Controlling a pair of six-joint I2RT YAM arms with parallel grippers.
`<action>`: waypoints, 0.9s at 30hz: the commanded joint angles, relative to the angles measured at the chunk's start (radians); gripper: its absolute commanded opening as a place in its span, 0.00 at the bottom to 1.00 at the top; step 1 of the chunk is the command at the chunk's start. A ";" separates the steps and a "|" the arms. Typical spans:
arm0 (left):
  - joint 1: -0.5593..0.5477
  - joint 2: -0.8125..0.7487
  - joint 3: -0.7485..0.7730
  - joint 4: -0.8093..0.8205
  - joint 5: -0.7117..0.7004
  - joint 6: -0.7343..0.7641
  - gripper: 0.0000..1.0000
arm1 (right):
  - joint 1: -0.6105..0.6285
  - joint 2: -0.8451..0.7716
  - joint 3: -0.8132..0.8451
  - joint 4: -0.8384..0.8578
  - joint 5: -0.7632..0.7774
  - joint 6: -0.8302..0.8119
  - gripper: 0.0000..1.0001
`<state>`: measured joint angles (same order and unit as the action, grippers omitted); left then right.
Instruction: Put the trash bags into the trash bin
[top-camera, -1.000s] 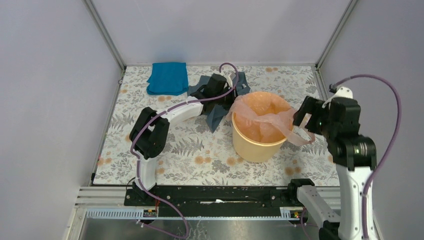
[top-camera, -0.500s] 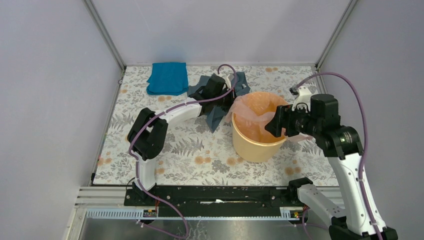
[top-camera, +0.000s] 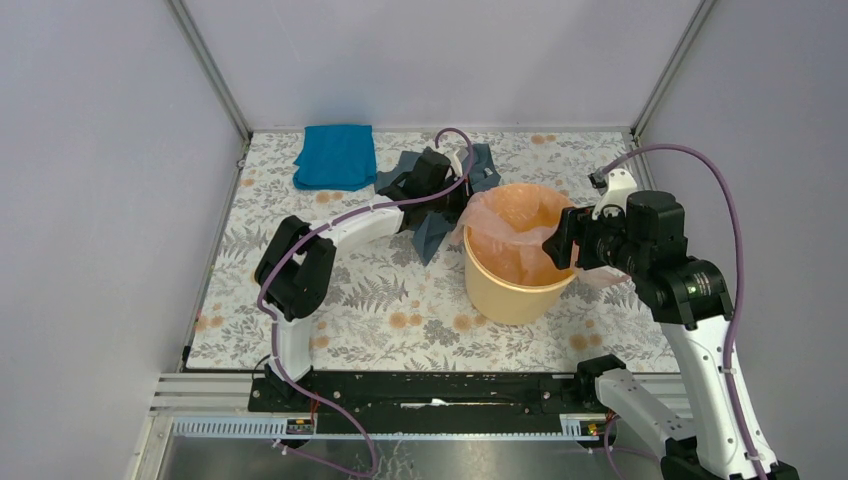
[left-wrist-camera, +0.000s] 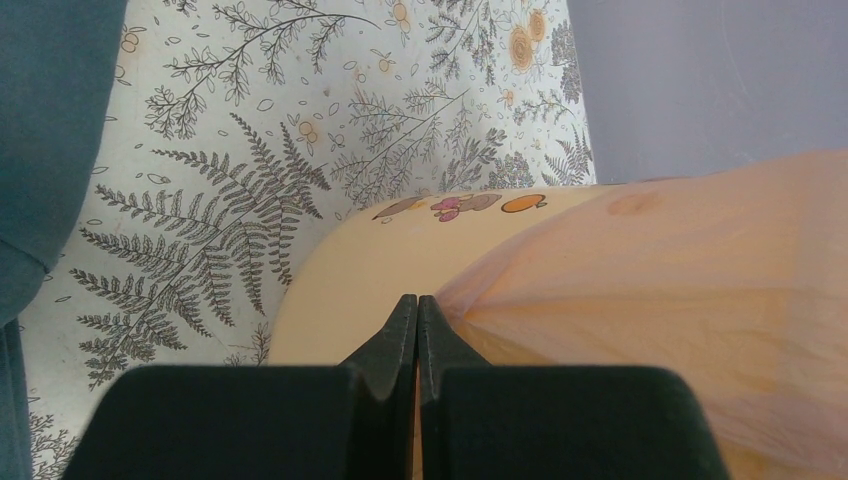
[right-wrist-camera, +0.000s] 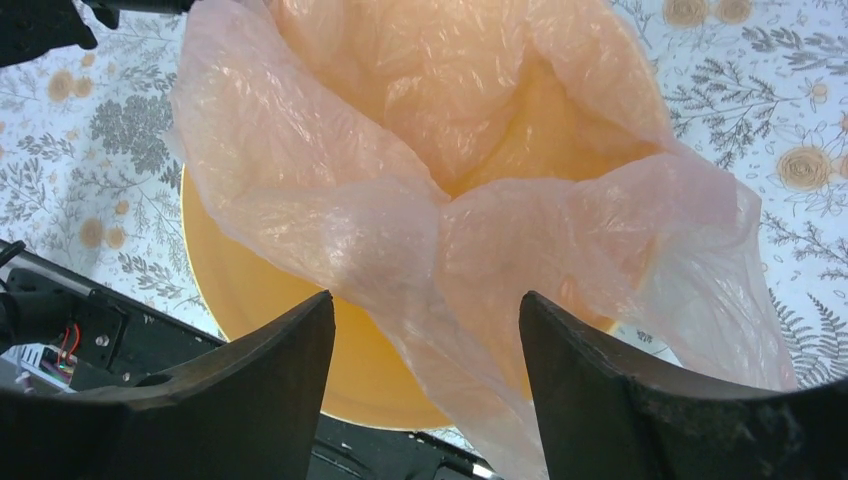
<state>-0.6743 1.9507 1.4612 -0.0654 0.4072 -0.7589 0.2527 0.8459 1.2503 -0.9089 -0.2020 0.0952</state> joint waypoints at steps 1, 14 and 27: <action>-0.007 -0.038 -0.007 0.045 0.013 -0.009 0.00 | 0.007 0.014 -0.029 0.073 -0.027 -0.001 0.72; -0.008 -0.030 0.003 0.040 0.014 -0.002 0.00 | 0.007 -0.116 -0.063 -0.122 -0.309 0.096 0.01; -0.008 -0.013 0.008 0.033 0.011 -0.007 0.00 | 0.006 -0.308 -0.318 -0.160 -0.473 0.270 0.04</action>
<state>-0.6762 1.9507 1.4612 -0.0654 0.4076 -0.7609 0.2546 0.5514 0.9768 -1.0752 -0.5682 0.3080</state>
